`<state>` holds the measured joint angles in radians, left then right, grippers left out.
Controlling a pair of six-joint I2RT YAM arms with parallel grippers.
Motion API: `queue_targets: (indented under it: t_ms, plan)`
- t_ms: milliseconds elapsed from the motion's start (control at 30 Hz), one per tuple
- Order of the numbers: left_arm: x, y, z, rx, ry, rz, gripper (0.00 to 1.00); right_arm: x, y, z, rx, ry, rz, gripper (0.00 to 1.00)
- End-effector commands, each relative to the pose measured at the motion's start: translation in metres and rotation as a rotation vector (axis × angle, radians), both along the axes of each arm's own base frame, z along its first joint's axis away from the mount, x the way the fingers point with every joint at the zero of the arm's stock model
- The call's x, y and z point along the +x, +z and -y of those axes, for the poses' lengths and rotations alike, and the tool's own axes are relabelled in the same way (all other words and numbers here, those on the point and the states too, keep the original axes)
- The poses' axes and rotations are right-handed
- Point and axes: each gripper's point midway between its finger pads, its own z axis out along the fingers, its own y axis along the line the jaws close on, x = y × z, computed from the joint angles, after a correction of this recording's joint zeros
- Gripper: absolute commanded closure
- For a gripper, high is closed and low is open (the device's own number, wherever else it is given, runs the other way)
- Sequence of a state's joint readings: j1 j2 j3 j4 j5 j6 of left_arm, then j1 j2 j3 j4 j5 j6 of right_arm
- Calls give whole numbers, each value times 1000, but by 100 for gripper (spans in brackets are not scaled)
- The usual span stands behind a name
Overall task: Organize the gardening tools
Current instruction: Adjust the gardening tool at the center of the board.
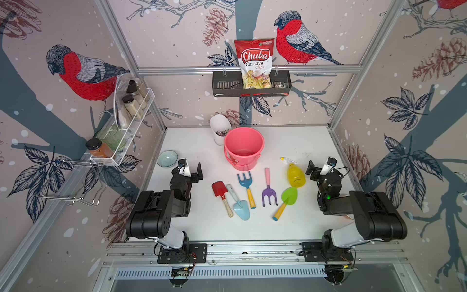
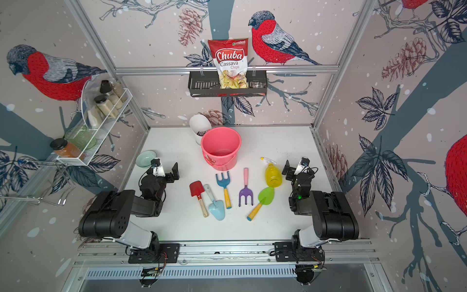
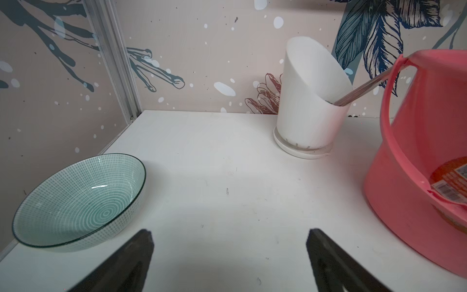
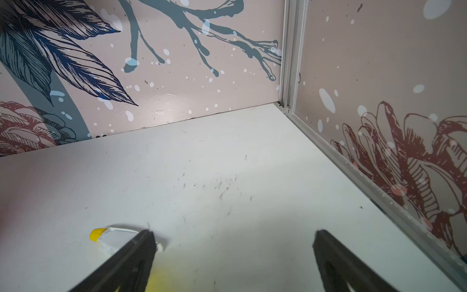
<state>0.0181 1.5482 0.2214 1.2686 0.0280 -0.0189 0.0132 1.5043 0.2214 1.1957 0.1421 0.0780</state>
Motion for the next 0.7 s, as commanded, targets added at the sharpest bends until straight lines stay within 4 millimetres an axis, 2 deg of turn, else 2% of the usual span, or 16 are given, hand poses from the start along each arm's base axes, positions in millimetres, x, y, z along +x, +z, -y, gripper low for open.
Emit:
queue_targets:
  t_ms: [0,667]
  plan:
    - [1,12,6,16,-37,49,1,2,9,1,-4,-6,37,0]
    - [2,11,7,15,-39,45,3,3,8,1,5,3,31,0]
